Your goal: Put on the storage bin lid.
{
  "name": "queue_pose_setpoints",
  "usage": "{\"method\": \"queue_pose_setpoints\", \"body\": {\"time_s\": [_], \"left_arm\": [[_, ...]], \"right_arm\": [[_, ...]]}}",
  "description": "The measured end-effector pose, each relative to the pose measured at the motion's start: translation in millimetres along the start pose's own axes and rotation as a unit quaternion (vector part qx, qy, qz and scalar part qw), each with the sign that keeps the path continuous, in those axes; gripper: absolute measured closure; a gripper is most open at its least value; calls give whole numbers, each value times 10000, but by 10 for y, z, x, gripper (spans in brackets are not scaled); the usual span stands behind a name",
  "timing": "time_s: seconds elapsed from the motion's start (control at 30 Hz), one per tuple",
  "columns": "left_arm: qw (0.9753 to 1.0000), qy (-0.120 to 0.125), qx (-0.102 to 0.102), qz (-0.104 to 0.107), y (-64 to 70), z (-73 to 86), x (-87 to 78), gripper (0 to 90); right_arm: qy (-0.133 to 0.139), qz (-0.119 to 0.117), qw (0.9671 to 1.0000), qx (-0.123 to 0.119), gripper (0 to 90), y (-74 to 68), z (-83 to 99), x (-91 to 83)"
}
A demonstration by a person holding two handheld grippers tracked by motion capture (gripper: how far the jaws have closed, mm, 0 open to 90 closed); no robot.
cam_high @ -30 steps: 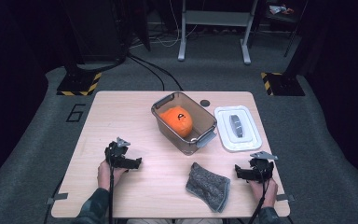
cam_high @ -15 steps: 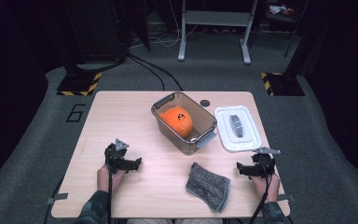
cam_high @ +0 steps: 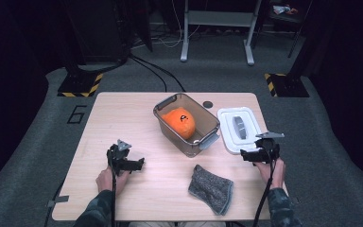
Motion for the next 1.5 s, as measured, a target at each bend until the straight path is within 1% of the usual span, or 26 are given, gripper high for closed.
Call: {"method": "queue_pose_setpoints", "body": {"time_s": [0.07,0.1,0.2,0.23,0.33,0.4,0.5,0.53,0.63,0.67,0.7,0.73,0.83,0.9,0.93,0.97,1.0,1.03,1.07,1.17,1.23,1.27,1.33,1.37,1.43,1.5], "left_arm": [[10000,-2,5,1,-1,0,0,0],[10000,-1,3,1,0,-1,0,0],[10000,-16,-6,-1,1,0,-1,0],[10000,-13,-3,-5,0,0,-1,0],[10000,-15,-2,-1,0,0,-1,0],[10000,-14,-4,-1,0,0,-1,1],[10000,-13,-7,-4,0,-1,0,0],[10000,-17,2,0,-1,-1,0,1],[10000,-20,5,1,-2,-2,1,0],[10000,-7,-35,4,5,-1,3,0],[10000,-10,-30,5,4,-2,3,1],[10000,-13,-33,5,4,-2,4,0],[10000,-5,-29,3,4,-2,5,0],[10000,-4,-23,6,3,-3,5,0],[10000,-11,-16,8,2,-3,5,0],[10000,-4,14,2,-3,-4,5,1],[10000,-3,6,6,-2,-5,6,0],[10000,0,3,3,-2,-5,7,0],[10000,-1,1,3,-1,-5,7,1],[10000,1,2,12,-1,-5,8,1],[10000,-5,17,11,-4,-5,7,1],[10000,-3,16,10,-3,-6,8,1],[10000,-2,16,15,-3,-5,8,1],[10000,-1,11,10,-2,-5,8,1],[10000,-2,12,7,-2,-5,7,1],[10000,4,18,12,-3,-5,8,1]], "right_arm": [[-45,16,10000,-30,45,20,-57,66],[-15,-35,10000,-55,48,33,-84,106],[-105,21,9999,-40,50,36,-156,200],[-92,13,9999,-83,53,47,-183,237],[-133,22,9999,-67,62,66,-254,336],[-121,69,9999,-85,77,72,-299,391],[-177,43,9998,-68,94,72,-353,487],[-126,41,9999,-55,117,66,-367,501],[-198,3,9998,-54,131,51,-404,592],[-197,15,9998,-42,140,57,-421,613],[-186,39,9998,1,147,63,-440,634],[-141,74,9999,-21,158,62,-455,652],[-233,110,9997,11,230,73,-488,733],[-224,111,9997,-42,286,83,-513,786],[-161,230,9996,-104,336,79,-521,808],[-223,274,9993,-131,358,64,-519,837],[-234,318,9990,-221,366,71,-517,876],[-275,287,9991,-137,392,65,-520,903],[-277,258,9992,-148,398,66,-531,930],[-260,388,9988,-141,443,62,-579,981],[-220,465,9982,-299,486,39,-593,1006],[-253,489,9980,-300,494,28,-594,1016],[-226,511,9980,-312,562,32,-584,1044],[-232,554,9980,-220,584,32,-575,1051],[-326,595,9974,-263,619,54,-554,1073],[-363,576,9976,-149,642,63,-531,1086]]}}
Point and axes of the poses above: each handheld gripper's, and its own axes: x roughly forward along the jaws, z roughly out of its underside, y roughly to its right, the point moved 3 cm from there along x, roughly forward along the jaws, and after that the axes turned 12 degrees about y, right-handed, at the moved point
